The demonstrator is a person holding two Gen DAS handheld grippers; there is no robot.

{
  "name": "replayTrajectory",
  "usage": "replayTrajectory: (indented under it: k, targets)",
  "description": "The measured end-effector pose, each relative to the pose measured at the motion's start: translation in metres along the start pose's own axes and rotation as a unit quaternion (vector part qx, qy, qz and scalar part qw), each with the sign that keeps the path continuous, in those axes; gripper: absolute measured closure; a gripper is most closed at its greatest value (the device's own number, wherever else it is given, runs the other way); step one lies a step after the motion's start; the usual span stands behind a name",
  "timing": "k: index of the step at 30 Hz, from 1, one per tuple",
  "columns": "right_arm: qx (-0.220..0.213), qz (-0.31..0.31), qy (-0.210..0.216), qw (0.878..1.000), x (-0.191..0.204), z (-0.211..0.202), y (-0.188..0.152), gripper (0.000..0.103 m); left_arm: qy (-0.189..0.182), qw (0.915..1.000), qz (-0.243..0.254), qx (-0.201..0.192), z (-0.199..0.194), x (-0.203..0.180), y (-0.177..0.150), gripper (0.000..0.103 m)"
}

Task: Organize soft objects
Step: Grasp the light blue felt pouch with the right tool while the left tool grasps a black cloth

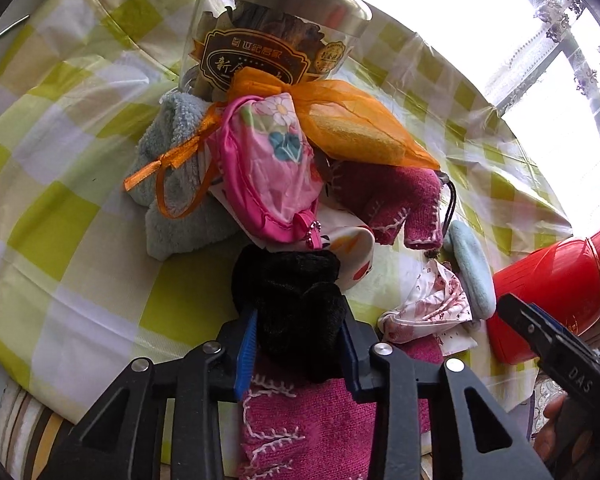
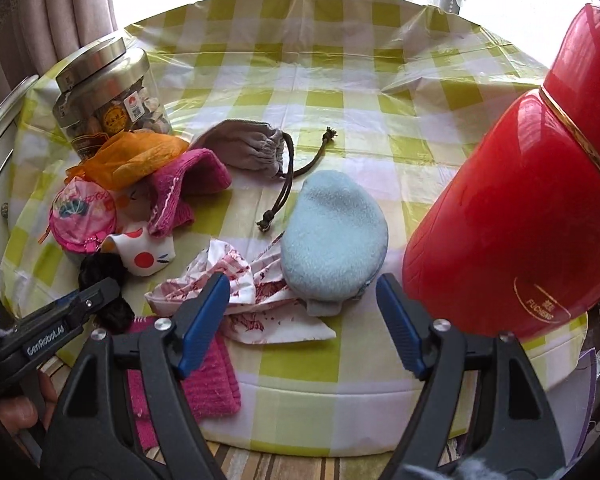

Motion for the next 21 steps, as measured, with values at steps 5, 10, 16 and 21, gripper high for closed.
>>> replayTrajectory:
  k: [5, 10, 16, 21]
  targets:
    - [0.013, 0.012, -0.035, 0.999, 0.003, 0.025, 0.000, 0.025, -0.003, 1.0000, 0.004, -0.005, -0.002, 0.000, 0.001, 0.067]
    - [0.021, 0.018, -0.064, 0.998, -0.001, 0.041, -0.006, 0.025, -0.002, 0.9998, 0.014, -0.012, -0.004, -0.003, 0.001, 0.068]
    - [0.025, 0.031, -0.086, 0.996, -0.015, 0.057, -0.010, 0.025, -0.003, 0.9994, 0.023, -0.025, -0.007, -0.009, 0.003, 0.071]
    - [0.016, 0.034, -0.079, 0.996, -0.018, 0.060, -0.015, 0.045, -0.004, 0.9991, 0.027, -0.031, -0.009, -0.011, 0.003, 0.071]
Point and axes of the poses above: each gripper's, at about its wrist camera, not at the fingertips, and z roughly the way its jaws point, x to its left, y to its top, the point moved 10 cm from there along z, roughly the way its jaws point, and after that the axes turned 12 degrees about -x, right-handed, at the moved point
